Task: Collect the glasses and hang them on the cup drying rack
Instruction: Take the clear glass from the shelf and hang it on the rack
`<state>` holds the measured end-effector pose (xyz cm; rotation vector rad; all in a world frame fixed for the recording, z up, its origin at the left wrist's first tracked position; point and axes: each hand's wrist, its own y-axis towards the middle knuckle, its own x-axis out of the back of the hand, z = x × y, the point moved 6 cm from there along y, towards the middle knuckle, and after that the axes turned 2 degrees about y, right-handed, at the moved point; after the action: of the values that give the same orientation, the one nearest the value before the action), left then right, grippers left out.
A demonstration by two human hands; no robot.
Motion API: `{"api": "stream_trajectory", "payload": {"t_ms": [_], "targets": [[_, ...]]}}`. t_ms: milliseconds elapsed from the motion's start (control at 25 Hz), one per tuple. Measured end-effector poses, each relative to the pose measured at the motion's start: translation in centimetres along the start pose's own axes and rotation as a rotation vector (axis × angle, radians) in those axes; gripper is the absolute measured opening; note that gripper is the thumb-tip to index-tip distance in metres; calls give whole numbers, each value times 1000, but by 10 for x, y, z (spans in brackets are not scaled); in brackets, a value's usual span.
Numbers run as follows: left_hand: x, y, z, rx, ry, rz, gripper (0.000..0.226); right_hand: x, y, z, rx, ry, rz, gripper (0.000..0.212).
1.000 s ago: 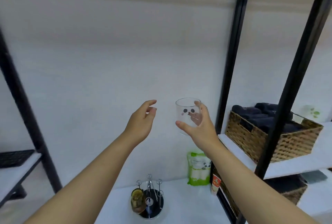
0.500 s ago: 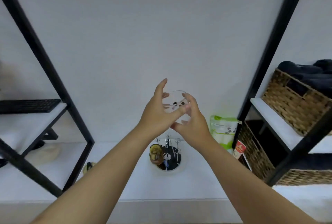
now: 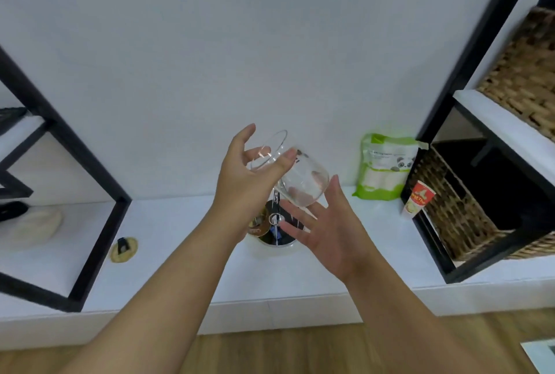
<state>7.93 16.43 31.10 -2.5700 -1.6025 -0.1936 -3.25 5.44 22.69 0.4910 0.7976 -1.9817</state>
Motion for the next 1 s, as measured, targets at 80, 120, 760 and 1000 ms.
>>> {"api": "stream_trajectory", "payload": {"t_ms": [80, 120, 760, 1000], "targets": [[-7, -1, 24, 0, -6, 23, 80, 5, 8, -19, -8, 113, -30, 57], [-9, -1, 35, -8, 5, 28, 79, 7, 12, -26, -6, 147, -46, 54], [30, 85, 241, 43, 429, 92, 51, 62, 111, -48, 460, -1200, -295, 79], [13, 112, 265, -2, 543, 135, 55, 56, 134, -80, 490, -1445, -254, 102]]}}
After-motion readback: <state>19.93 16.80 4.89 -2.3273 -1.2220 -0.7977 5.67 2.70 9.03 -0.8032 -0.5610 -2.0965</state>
